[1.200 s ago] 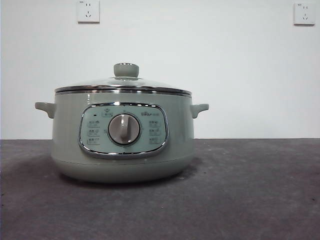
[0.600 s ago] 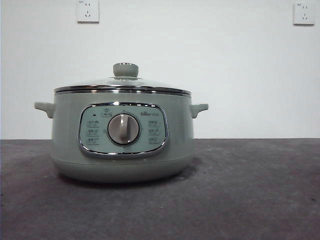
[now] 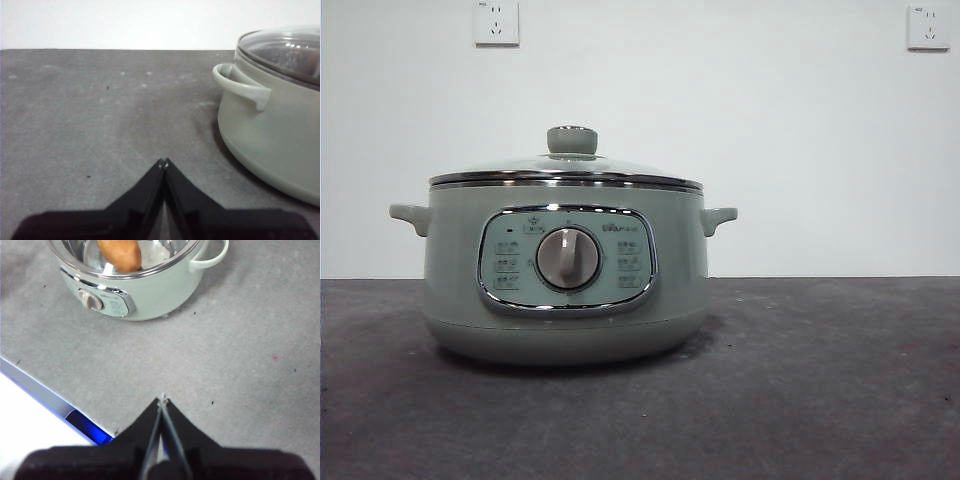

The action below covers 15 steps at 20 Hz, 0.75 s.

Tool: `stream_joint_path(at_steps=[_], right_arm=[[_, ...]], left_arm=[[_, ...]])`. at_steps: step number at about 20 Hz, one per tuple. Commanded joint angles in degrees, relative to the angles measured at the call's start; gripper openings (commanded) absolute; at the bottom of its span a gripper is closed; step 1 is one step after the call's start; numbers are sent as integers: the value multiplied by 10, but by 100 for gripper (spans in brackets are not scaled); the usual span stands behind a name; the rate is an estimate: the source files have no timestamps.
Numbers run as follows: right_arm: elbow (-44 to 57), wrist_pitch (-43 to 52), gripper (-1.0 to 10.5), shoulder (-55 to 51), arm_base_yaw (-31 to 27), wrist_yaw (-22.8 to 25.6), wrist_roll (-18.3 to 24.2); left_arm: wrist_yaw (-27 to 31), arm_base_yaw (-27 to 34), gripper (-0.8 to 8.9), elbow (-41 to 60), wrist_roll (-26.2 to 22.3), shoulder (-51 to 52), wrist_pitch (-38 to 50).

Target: Pick up the potato,open the lid,put the potato in the pot,close the lid

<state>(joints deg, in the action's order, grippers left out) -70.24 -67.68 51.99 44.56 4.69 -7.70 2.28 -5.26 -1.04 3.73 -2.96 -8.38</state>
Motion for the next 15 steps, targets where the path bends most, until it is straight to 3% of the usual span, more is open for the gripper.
stream_joint_path(at_steps=[1,3,4,6,8,10,12,15], right_arm=[[8,3,1,-3,-3,10,3],[30,18,1,-30,-35,36,25],[71,72,1,-63,-72,56,71],[205,257,1,-146,-154,19,118],[361,440,1,-247,-246,-39,118],[481,542,1,-337,-321,-52,106],[572,586,1,-417,-372,-57,106],[641,586,1,-487,-397,-54,112]], left_arm=[[-1,1,-3,5,5,-8,3],[-1,1,-3,5,5,-16,3],[-1,1,-3,5,5,-20,3],[-1,1,-3,5,5,-26,3],[-2,1,-3,5,5,-31,3],[-1,1,-3,5,5,-38,3],[-1,1,-3,5,5,-45,3],[-1,1,-3,5,5,-57,3]])
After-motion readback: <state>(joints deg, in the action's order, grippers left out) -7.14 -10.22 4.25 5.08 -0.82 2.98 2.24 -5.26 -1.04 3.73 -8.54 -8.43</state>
